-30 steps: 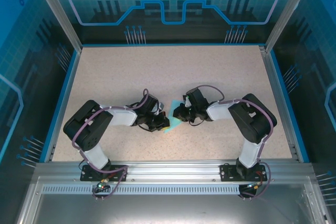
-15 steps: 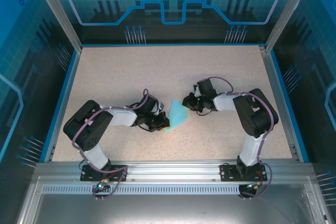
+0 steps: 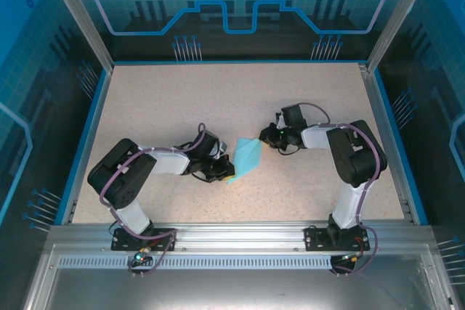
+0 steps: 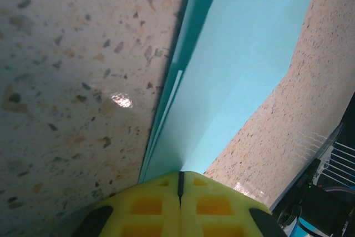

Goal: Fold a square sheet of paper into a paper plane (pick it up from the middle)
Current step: Fourth fold the wing at the center of the table.

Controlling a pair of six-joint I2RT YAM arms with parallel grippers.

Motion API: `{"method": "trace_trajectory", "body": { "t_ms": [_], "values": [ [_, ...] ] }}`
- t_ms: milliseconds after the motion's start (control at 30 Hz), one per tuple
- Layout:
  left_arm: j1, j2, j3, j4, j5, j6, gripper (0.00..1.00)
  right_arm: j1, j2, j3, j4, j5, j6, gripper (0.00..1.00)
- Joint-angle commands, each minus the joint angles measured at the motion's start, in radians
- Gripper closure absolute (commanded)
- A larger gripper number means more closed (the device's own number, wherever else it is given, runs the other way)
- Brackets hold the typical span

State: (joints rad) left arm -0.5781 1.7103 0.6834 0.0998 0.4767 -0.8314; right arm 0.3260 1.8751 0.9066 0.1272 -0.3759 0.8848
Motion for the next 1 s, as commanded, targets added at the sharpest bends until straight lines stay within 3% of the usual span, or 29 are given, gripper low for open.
{"method": "trace_trajectory", "body": {
  "t_ms": [0, 233, 500, 633, 967],
  "values": [
    [-0.006, 0.071, -0.041, -0.112, -0.084, 0.024, 0.98, -0.01, -0.065, 0.026, -0.044, -0.018, -0.028, 0.85],
    [-0.006, 0.063, -0.029, -0.114, -0.076, 0.025, 0.98, 0.068, -0.182, -0.009, -0.075, 0.023, -0.017, 0.84],
    [-0.006, 0.049, -0.008, -0.122, -0.069, 0.028, 0.97, 0.182, -0.114, -0.078, 0.011, -0.02, 0.056, 0.85],
    [-0.006, 0.049, 0.0, -0.123, -0.06, 0.032, 0.96, 0.19, -0.049, -0.094, 0.07, -0.046, 0.085, 0.85],
    [-0.005, -0.009, 0.067, -0.164, -0.039, 0.026, 0.91, 0.188, 0.003, -0.09, -0.053, 0.021, 0.024, 0.87]
  ]
}}
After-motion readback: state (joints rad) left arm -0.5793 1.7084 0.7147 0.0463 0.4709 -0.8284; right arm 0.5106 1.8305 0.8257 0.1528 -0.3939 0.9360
